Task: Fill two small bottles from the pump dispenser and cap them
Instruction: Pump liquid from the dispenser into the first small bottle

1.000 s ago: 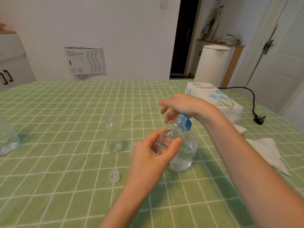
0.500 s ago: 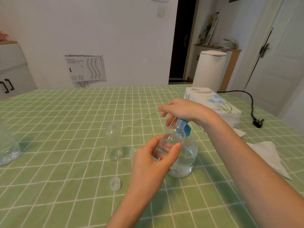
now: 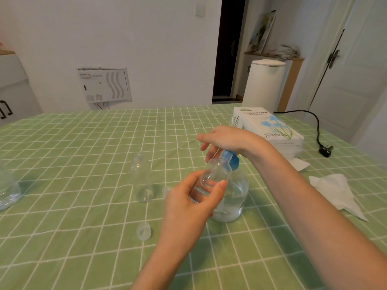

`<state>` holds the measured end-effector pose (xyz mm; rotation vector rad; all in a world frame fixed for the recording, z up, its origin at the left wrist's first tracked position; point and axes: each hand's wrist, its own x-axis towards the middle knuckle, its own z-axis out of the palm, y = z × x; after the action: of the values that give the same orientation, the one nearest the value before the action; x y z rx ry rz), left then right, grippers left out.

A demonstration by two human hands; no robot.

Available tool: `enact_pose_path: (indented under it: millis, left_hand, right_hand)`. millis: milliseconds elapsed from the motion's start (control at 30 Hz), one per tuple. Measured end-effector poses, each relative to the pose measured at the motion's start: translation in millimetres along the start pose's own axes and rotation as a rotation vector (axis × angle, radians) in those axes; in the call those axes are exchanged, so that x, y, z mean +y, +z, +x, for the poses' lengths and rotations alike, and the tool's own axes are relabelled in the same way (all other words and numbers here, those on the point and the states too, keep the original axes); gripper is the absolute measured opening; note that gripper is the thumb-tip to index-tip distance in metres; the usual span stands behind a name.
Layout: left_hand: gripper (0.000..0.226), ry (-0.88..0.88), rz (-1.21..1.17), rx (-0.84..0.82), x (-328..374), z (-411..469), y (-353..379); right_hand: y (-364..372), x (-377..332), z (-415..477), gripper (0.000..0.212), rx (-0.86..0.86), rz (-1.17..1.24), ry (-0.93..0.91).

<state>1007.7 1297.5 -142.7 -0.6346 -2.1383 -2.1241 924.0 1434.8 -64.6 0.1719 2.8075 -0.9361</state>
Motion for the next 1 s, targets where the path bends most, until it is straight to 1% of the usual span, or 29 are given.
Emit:
enact_pose_path:
  millis: [200,433,567,733,900,1000]
  left_hand:
    - [0.011,-0.002,0.024,0.0,-0.4,-1.6,-0.9]
    - [0.015,-0.022,-0.007,0.007,2.3,1.8,1.4]
    - [0.014,-0.033,-0.021,0.02,3.2,1.8,0.8]
    - [0.019,-0.012,0.01,0.006,4.9,0.8,0.6]
    - [0.014,-0.011,0.002,0.007,3.6,-0.3,0.1]
    - [0.016,-0.009,0.02,-0.002,3.0,-1.5,-0.1]
  right_hand:
    - [4.8,4.2,1.0,0.045,0.017,-0.016,-0.028]
    - [-7.9,-3.0,-0.7,0.046,0.081,-0.064,-0.071]
    - [-6.0,-4.0,0.8,0.045,0.045,-0.056,-0.065]
    - [-2.5,-2.0,0.3,0.046,0.02,-0.013,-0.035]
    - [0.8,0.2,0.1,0.055,0.036,0.011,-0.042]
    - [4.7,2.6,1.0,0.06,0.026,0.001,-0.045]
